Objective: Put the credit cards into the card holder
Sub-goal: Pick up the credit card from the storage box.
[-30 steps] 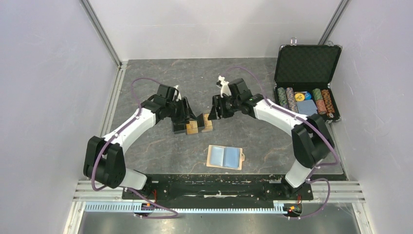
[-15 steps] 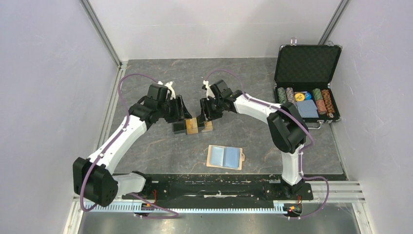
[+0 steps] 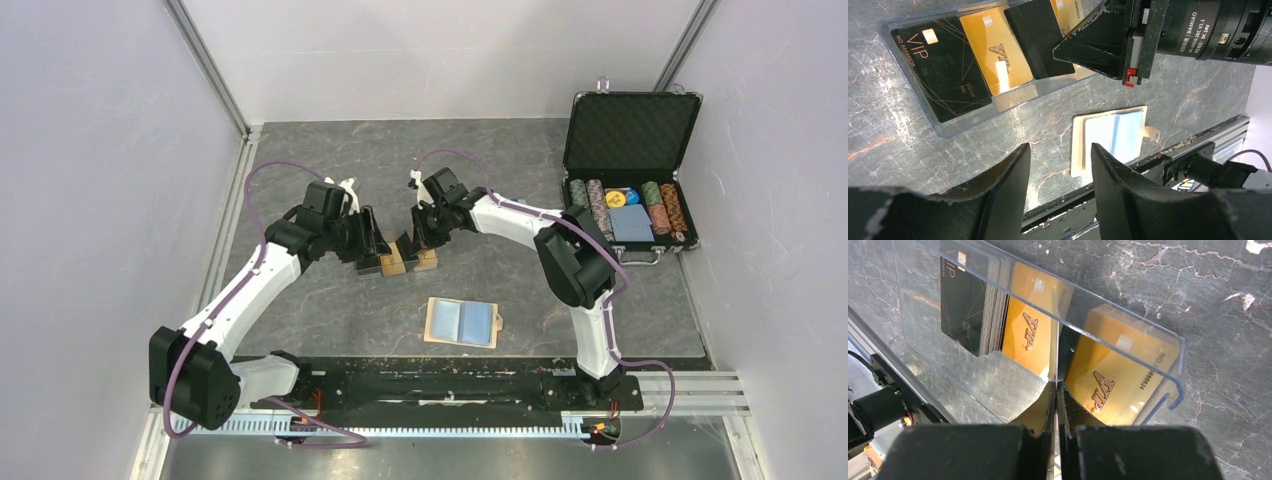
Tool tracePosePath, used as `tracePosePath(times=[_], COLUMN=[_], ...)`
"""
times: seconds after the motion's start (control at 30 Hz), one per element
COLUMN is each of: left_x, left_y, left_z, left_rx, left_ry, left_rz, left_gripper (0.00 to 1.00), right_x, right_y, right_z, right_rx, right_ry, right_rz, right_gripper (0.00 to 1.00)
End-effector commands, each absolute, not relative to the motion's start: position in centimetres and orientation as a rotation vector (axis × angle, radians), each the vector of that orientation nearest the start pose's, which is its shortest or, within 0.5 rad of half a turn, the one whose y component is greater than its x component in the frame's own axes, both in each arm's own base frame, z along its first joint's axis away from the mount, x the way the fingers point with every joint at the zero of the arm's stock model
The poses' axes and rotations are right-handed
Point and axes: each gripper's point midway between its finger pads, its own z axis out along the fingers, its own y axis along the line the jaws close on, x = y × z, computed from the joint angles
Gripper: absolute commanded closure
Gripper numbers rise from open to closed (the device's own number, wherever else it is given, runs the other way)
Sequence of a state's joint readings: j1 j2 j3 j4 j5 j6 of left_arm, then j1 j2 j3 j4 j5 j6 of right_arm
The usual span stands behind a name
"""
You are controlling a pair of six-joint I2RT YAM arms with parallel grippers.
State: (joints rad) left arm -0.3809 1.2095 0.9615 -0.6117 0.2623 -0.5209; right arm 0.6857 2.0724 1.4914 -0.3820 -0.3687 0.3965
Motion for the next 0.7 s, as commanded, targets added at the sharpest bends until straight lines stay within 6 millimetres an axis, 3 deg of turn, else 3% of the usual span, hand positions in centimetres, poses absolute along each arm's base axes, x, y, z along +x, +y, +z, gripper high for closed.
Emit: tracePosePath(times=[0.0, 0.4, 0.67], left_x=[25.7, 25.1, 24.2], left_y=[-17.0, -16.7, -18.2], left_z=[15.9, 15.2, 14.6], left_rx=[-0.030, -0.032, 0.011], left_ry=[2.494, 2.506, 2.502], left_rz=[-0.697, -0.690, -0.812], left_gripper=[0.45, 0.45, 0.47], right_x=[33.6, 33.5, 32.6], right_y=[37.7, 38.4, 36.8], right_z=[7.3, 13.3, 17.2], right_rx=[-0.542, -0.505, -0.477], right_ry=[2.551, 2.439, 2.348], right_rz=[0.877, 0.972, 0.993], right_gripper=[1.00, 1.00, 1.00])
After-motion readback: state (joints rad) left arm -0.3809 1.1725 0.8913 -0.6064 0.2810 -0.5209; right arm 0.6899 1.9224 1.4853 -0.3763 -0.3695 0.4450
